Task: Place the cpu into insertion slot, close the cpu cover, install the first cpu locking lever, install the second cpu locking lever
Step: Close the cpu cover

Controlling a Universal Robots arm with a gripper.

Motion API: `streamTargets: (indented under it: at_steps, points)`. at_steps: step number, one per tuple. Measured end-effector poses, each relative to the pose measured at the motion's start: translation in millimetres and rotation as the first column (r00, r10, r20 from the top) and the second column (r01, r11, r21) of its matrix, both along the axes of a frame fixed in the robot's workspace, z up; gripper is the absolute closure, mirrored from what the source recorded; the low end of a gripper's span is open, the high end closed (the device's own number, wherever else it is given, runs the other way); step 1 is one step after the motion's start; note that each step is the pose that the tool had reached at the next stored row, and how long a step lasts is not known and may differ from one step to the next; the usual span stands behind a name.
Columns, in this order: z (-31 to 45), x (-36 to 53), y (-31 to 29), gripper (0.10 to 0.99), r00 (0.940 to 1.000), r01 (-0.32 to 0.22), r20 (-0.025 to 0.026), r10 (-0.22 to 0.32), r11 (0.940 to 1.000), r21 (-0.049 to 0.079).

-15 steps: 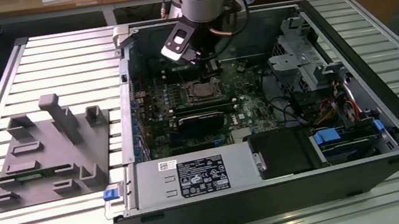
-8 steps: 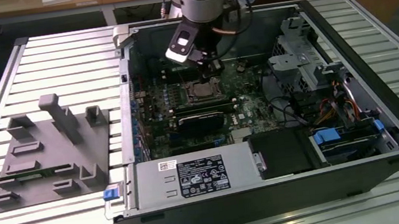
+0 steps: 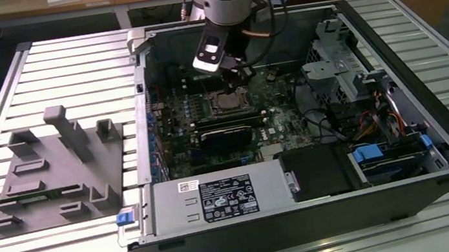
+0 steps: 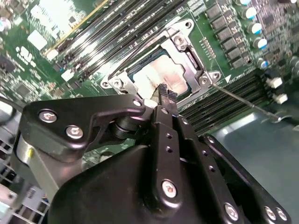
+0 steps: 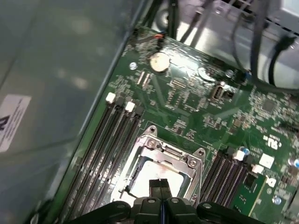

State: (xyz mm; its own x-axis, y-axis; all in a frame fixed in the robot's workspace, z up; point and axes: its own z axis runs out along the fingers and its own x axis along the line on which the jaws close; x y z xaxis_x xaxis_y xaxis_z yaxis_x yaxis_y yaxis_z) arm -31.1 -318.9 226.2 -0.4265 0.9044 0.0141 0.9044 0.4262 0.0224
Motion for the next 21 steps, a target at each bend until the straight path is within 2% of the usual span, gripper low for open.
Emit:
streamTargets:
  at_steps: [5,10,12,16,19,21]
  points:
    - [-0.1,0.0,0.0,0.980,0.9958,-0.091,0.0000,0.091,0.9958,0.000]
    - [-0.1,0.0,0.0,0.980,0.9836,-0.180,0.0000,0.180,0.9836,0.000]
    - [-0.2,0.0,0.0,0.980,0.9763,-0.216,0.0000,0.216,0.9763,0.000]
    - [-0.2,0.0,0.0,0.980,0.9579,-0.287,-0.0001,0.287,0.9579,0.000]
    - [-0.3,0.0,0.0,0.980,0.9411,-0.338,-0.0001,0.338,0.9411,0.000]
    - [-0.3,0.0,0.0,0.980,0.9277,-0.373,-0.0001,0.373,0.9277,0.000]
